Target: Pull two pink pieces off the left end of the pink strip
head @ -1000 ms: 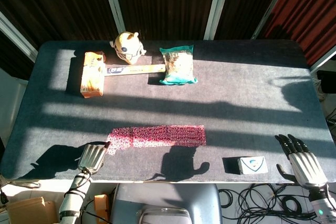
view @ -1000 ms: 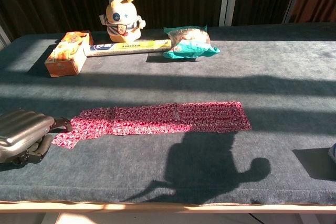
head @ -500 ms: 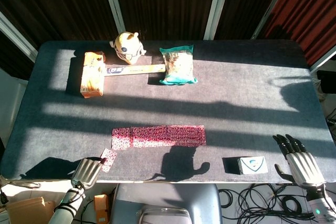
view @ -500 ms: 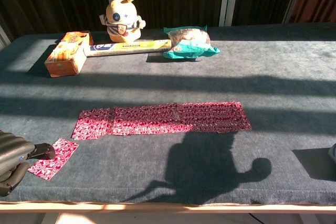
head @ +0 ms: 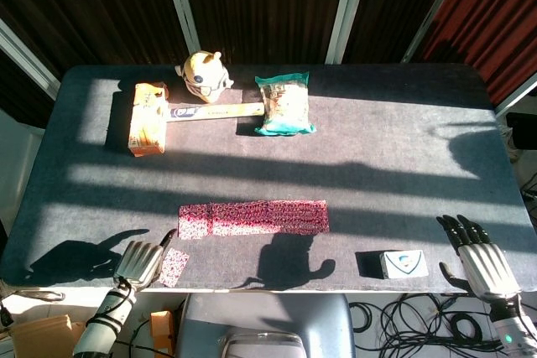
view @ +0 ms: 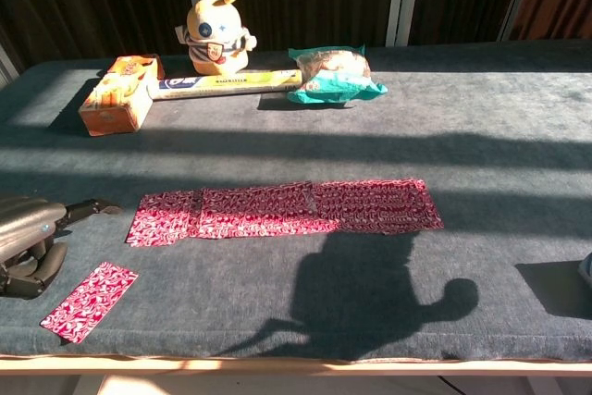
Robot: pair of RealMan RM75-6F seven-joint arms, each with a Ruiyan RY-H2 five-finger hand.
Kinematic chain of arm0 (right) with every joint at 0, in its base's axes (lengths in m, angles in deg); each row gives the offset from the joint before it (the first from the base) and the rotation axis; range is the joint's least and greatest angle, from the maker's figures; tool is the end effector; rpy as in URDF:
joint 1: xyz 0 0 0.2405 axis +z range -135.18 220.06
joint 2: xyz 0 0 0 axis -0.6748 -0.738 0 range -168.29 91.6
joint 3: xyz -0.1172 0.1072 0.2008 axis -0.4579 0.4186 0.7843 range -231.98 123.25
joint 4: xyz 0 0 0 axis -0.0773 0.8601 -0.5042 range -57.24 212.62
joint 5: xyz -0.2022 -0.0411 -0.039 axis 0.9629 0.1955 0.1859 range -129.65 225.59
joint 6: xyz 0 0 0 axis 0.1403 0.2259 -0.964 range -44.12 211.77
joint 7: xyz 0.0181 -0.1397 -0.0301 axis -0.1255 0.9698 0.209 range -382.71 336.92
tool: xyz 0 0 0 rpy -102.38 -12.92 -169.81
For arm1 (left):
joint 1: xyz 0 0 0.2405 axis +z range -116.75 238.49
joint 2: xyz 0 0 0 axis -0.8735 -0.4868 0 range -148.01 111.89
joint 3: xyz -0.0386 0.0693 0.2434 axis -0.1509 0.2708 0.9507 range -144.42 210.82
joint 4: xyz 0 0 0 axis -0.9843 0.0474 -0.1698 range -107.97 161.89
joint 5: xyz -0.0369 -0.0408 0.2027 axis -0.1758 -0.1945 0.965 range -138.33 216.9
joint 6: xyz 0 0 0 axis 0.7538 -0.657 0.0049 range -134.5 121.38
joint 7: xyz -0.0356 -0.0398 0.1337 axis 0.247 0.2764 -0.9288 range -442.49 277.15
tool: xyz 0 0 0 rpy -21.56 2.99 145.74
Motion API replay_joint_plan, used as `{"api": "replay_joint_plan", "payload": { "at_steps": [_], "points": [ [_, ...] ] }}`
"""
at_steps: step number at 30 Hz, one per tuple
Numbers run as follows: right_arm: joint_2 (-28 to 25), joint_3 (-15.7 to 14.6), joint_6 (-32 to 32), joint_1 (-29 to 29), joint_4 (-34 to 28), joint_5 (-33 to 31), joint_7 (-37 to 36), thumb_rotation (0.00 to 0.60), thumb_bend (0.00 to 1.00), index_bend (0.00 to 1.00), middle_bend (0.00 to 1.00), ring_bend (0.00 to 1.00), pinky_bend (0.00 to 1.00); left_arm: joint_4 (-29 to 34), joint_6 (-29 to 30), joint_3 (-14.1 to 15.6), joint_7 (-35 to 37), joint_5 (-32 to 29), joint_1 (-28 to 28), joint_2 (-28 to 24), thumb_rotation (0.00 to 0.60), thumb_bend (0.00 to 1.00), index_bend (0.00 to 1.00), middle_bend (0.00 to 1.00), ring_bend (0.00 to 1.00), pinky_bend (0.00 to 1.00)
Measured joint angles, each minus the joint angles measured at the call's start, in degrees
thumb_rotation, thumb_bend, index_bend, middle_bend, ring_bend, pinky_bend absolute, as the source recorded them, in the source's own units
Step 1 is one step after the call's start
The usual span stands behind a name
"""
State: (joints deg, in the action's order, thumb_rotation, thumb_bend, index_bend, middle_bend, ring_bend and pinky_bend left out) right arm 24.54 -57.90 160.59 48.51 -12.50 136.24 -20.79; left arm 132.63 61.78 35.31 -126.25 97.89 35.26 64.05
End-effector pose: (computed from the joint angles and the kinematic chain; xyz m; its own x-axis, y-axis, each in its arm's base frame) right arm -0.3303 -0.1608 0.1352 0.4880 -0.2391 0.8395 -0.8711 -0.0729 0.4856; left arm -0.2143 0.2182 0.0016 0.5823 0.4033 0.7059 0.8110 -0.2281 -0.5387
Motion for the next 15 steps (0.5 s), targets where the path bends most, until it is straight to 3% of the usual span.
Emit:
{"api": "replay_joint_plan", "payload": {
  "at_steps": [6, 15],
  "points": [
    [0.1, 0.2, -0.5, 0.1, -0.1, -0.4, 0.4, 0.6, 0.32, 0.0, 0.07, 0.0, 0.11, -5.1, -2.6, -3.2, 1.2, -4.0, -2.2, 3.6, 0.6, 0.99, 0.05, 1.0, 1.0, 1.0],
    [0.1, 0.4, -0.7, 0.0, -0.2, -0.5, 0.4, 0.6, 0.32, 0.0, 0.07, 0.0, 0.11, -6.8, -3.8, -3.6, -1.1, -8.0, -4.2, 5.7, 0.6, 0.99, 0.09, 1.0, 1.0, 1.0]
  ]
}}
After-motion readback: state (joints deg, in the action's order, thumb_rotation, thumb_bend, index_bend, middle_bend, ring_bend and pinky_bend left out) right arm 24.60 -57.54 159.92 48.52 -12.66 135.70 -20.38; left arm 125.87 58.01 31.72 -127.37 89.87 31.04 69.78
